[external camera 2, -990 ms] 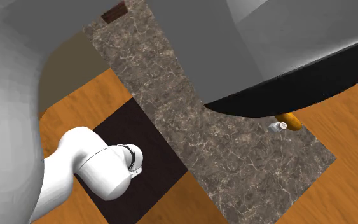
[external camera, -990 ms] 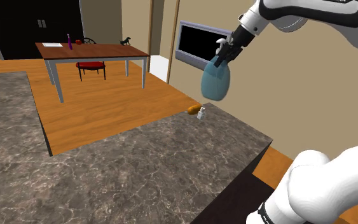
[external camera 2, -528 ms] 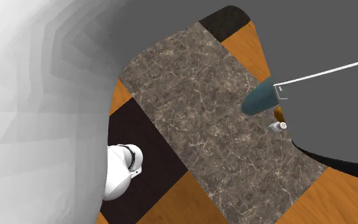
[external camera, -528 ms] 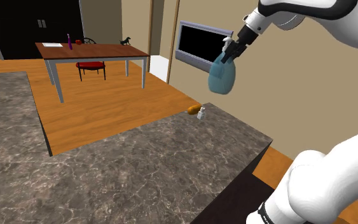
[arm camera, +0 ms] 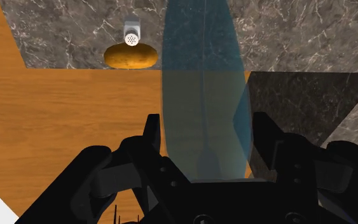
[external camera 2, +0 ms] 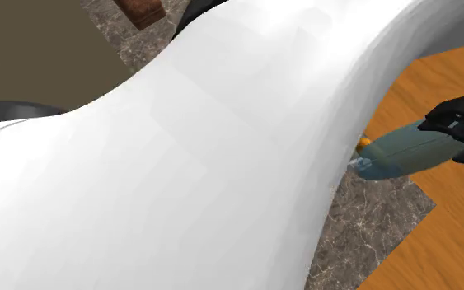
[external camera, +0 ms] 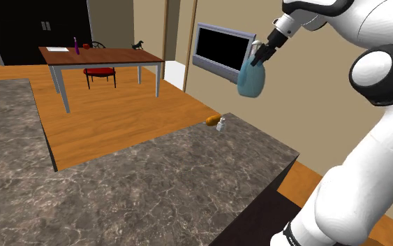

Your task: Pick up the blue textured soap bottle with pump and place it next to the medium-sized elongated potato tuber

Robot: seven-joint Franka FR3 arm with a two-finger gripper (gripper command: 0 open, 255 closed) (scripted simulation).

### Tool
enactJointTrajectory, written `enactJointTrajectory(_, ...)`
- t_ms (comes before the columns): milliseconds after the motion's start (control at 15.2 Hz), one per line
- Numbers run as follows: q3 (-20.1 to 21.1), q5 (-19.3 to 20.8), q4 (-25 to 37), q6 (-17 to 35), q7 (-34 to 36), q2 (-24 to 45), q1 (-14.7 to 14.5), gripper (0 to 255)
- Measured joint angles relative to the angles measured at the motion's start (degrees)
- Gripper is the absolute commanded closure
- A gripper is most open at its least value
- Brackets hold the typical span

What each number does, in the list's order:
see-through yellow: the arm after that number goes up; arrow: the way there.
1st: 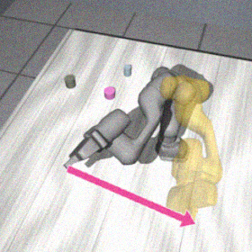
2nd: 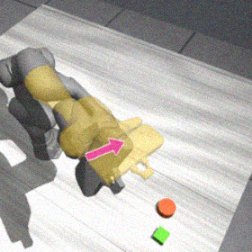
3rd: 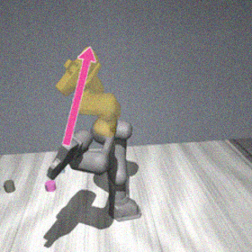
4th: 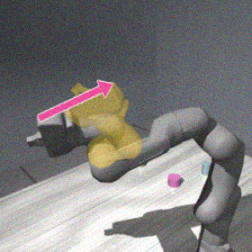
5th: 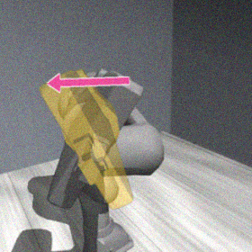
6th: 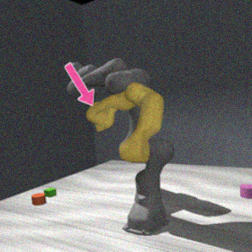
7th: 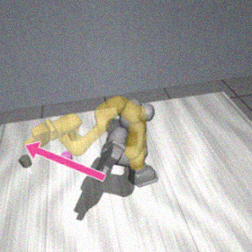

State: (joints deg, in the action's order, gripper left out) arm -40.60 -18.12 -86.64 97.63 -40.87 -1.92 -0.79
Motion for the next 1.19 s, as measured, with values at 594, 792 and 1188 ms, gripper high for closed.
enactJointTrajectory(594, -3.44, -7.68, 4.68, -0.64, -7.62, 9.05, 4.24, 255)
enactJointTrajectory(792, -3.17, -6.81, 1.13, 2.12, -7.83, 7.81, 3.41, 255)
enactJointTrajectory(1188, -2.77, -5.96, -4.95, 7.15, -8.73, 6.28, 2.48, 255)
